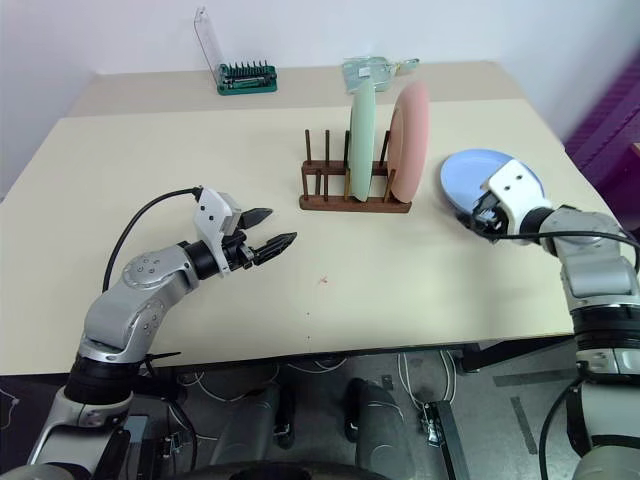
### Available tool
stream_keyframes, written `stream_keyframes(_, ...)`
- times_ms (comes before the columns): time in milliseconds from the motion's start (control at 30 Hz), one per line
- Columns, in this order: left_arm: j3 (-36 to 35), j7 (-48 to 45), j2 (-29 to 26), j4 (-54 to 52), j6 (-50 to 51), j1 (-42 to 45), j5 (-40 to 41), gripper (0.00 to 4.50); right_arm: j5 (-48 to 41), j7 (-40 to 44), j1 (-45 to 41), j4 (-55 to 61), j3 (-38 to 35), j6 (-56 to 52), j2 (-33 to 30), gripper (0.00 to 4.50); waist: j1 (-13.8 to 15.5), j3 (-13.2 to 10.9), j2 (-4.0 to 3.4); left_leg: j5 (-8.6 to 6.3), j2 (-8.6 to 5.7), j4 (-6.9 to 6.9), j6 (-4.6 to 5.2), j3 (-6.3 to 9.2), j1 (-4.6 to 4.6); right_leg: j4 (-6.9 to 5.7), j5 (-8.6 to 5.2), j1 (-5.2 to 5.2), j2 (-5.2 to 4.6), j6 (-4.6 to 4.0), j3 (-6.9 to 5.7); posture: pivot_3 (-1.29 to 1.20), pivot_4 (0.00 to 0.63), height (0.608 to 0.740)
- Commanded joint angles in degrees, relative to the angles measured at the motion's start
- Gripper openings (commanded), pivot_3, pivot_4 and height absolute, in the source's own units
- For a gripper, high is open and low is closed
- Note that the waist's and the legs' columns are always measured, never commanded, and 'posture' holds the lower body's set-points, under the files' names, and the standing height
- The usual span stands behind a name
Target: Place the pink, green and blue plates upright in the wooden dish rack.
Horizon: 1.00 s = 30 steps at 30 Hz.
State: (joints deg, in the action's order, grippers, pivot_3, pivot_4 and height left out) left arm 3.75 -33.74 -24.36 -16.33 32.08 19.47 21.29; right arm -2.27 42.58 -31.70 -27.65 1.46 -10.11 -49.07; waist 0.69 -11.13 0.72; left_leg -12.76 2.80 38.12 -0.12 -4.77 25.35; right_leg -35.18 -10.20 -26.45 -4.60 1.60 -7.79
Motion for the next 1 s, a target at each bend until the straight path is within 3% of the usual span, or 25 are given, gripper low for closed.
stream_keyframes(33, -0.2, -0.1, -0.1, -1.8, -1.1, 0.3, -0.4, 3.63, 3.9, -2.6, -3.5, -6.6, 0.9, 4.6, 1.0, 3.55, 0.0, 0.0, 0.00, 0.00, 0.00, 0.00, 0.00, 0.00, 0.00, 0.00, 0.00, 0.00, -0.01, 0.00, 0.01, 0.00, 0.150, 0.730)
stream_keyframes(133, -0.2, 0.2, -0.1, -2.2, -1.1, 0.0, -0.7, 3.63, 7.2, -5.6, -6.2, -14.3, 2.4, 9.0, 2.2, 3.55, 0.0, 0.0, 0.01, 0.00, -0.02, 0.02, 0.00, -0.02, -0.01, -0.01, 0.02, 0.03, 0.00, 0.03, 0.01, 0.00, 0.150, 0.730)
stream_keyframes(233, -0.3, 0.4, -0.3, -2.7, -0.9, -0.4, -1.1, 3.63, 9.3, -6.5, -7.6, -17.4, 3.4, 12.1, 2.3, 2.23, 0.1, 0.0, 0.01, 0.01, -0.02, 0.03, 0.00, 0.01, -0.01, -0.01, 0.02, 0.06, 0.01, 0.03, 0.00, 0.00, 0.150, 0.730)
stream_keyframes(367, -0.4, 0.7, -0.4, -3.3, -0.6, -1.1, -1.1, 3.63, 10.0, -7.1, -8.4, -17.5, 3.1, 14.1, 2.6, 0.07, 0.0, 0.0, 0.01, 0.01, -0.02, 0.03, 0.00, 0.00, -0.01, -0.01, 0.08, 0.06, 0.00, 0.14, 0.01, 0.00, 0.150, 0.730)
stream_keyframes(567, -0.4, 0.5, -0.8, -3.1, -0.5, -1.1, -1.2, 3.63, 11.5, -15.3, -11.2, -13.4, 0.6, 15.0, 2.4, 0.03, 0.0, 0.0, -0.01, 0.01, -0.02, 0.03, 0.00, -0.01, -0.02, -0.03, 0.09, 0.05, 0.00, 0.15, 0.02, 0.00, 0.150, 0.730)
stream_keyframes(700, -0.2, 0.3, -1.0, -2.4, -0.7, -0.6, -1.4, 3.63, 10.1, -24.3, -18.7, -6.8, -4.0, 15.9, 3.3, 0.03, -0.3, -0.1, -0.12, 0.01, -0.01, 0.02, 0.00, -0.03, -0.02, -0.10, 0.10, -0.05, 0.00, 0.17, 0.11, 0.00, 0.150, 0.730)
stream_keyframes(833, 0.1, 0.0, -0.8, -1.9, -0.9, -0.3, -1.8, 3.63, 2.4, -23.2, -24.4, 0.8, -9.0, 15.5, 7.0, 0.03, -0.3, -0.1, -0.15, 0.01, 0.03, -0.02, -0.01, -0.10, -0.01, -0.16, 0.10, -0.12, 0.09, 0.16, 0.15, 0.00, 0.150, 0.730)
stream_keyframes(1000, -0.5, 0.1, -0.7, -0.5, -1.8, -0.3, -2.8, 3.63, -24.2, -13.2, -28.3, 20.8, -13.8, -3.8, 16.7, 0.03, 0.1, -0.1, -0.14, 0.01, 0.08, 0.01, 0.00, -0.04, -0.04, -0.15, 0.11, 0.02, 0.06, 0.16, 0.09, 0.00, 0.150, 0.730)
